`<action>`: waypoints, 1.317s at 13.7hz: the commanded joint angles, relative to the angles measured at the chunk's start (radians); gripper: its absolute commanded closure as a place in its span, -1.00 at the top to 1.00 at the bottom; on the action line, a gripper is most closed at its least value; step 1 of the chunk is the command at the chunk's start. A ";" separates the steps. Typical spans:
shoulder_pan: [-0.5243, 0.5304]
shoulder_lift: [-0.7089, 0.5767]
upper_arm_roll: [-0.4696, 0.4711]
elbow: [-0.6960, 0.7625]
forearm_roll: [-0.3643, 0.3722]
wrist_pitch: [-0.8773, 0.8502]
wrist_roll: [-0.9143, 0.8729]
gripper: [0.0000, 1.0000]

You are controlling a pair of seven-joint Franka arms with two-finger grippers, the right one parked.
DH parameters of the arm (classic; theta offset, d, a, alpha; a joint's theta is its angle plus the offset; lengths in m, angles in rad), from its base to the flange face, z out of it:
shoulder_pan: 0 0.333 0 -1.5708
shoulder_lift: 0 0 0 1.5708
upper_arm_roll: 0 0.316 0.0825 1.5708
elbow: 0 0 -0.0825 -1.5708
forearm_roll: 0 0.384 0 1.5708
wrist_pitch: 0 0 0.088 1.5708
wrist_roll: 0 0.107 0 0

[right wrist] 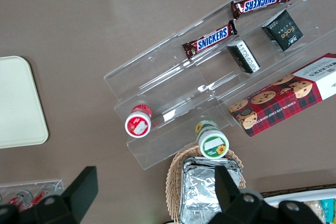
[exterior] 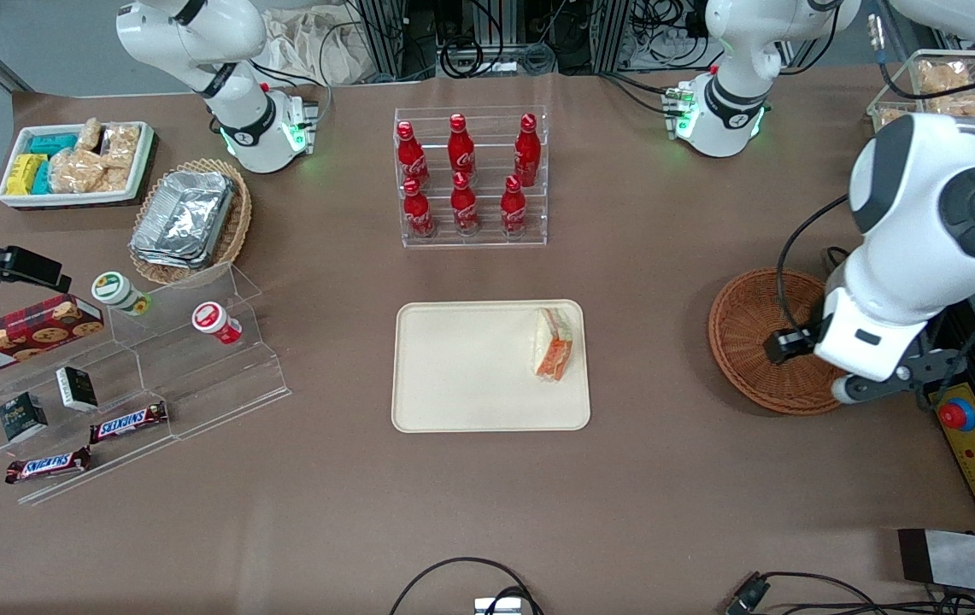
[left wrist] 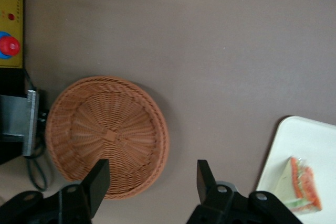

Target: Place sandwich from basket to tray

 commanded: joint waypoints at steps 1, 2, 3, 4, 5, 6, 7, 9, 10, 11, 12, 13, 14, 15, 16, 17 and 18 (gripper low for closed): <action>-0.036 -0.081 0.075 -0.053 -0.025 -0.036 0.095 0.49; -0.036 -0.104 0.090 -0.063 -0.027 -0.048 0.124 0.48; -0.034 -0.135 0.101 -0.085 -0.027 -0.051 0.155 0.47; -0.031 -0.156 0.103 -0.099 -0.033 -0.065 0.184 0.47; -0.030 -0.176 0.116 -0.102 -0.034 -0.089 0.207 0.48; -0.033 -0.193 0.139 -0.103 -0.037 -0.111 0.236 0.49; -0.031 -0.208 0.143 -0.103 -0.037 -0.131 0.264 0.51; -0.033 -0.236 0.175 -0.105 -0.060 -0.155 0.299 0.63; -0.033 -0.253 0.192 -0.115 -0.108 -0.155 0.322 0.72; -0.033 -0.270 0.210 -0.120 -0.128 -0.157 0.342 0.74; -0.033 -0.282 0.213 -0.123 -0.129 -0.161 0.357 0.76; -0.031 -0.296 0.213 -0.122 -0.131 -0.178 0.371 0.90; -0.031 -0.314 0.213 -0.122 -0.131 -0.189 0.376 1.00; -0.033 -0.330 0.213 -0.119 -0.131 -0.192 0.374 1.00; -0.033 -0.340 0.213 -0.111 -0.129 -0.206 0.374 1.00; -0.034 -0.339 0.215 -0.094 -0.126 -0.224 0.374 1.00; -0.033 -0.337 0.215 -0.080 -0.126 -0.234 0.374 1.00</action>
